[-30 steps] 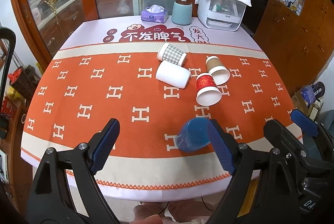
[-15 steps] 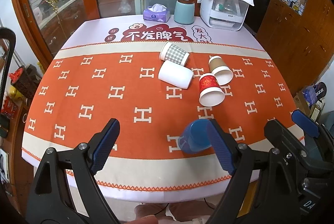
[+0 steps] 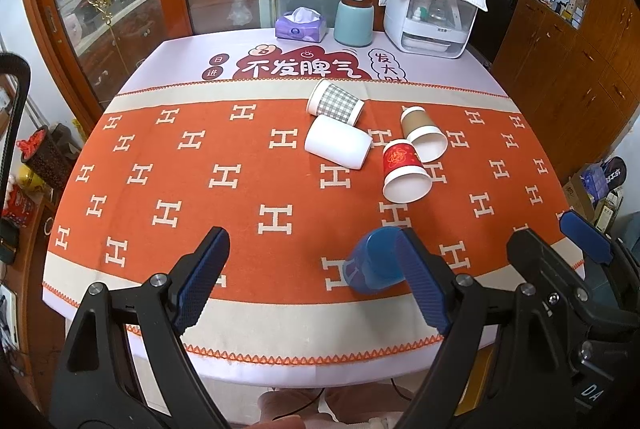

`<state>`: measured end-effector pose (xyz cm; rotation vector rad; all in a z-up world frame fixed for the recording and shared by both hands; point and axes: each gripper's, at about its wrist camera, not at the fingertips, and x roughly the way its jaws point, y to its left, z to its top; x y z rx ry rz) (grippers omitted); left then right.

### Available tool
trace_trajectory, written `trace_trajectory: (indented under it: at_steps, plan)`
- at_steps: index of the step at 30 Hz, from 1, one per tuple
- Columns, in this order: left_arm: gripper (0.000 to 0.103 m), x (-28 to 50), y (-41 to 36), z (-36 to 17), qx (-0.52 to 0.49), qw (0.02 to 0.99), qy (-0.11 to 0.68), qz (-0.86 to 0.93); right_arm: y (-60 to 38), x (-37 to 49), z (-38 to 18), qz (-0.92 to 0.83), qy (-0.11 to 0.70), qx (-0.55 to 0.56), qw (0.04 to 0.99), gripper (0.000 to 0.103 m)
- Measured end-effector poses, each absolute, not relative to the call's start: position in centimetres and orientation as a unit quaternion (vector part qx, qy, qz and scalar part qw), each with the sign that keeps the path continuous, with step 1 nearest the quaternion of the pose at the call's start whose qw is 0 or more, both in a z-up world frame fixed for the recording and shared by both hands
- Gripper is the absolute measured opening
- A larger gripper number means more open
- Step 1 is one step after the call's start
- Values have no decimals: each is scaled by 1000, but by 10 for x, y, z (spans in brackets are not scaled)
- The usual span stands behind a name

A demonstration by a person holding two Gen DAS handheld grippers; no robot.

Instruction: Flip cup upside down

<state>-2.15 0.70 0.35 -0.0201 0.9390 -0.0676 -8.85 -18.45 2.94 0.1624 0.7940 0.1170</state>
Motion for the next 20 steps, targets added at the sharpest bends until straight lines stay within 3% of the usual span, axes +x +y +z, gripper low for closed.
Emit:
trace_trajectory:
  at_steps: [20]
  plan:
    - [83,-23,15,-1,-9,888,460,-28,-182,-90,18,60,394,84,913,91]
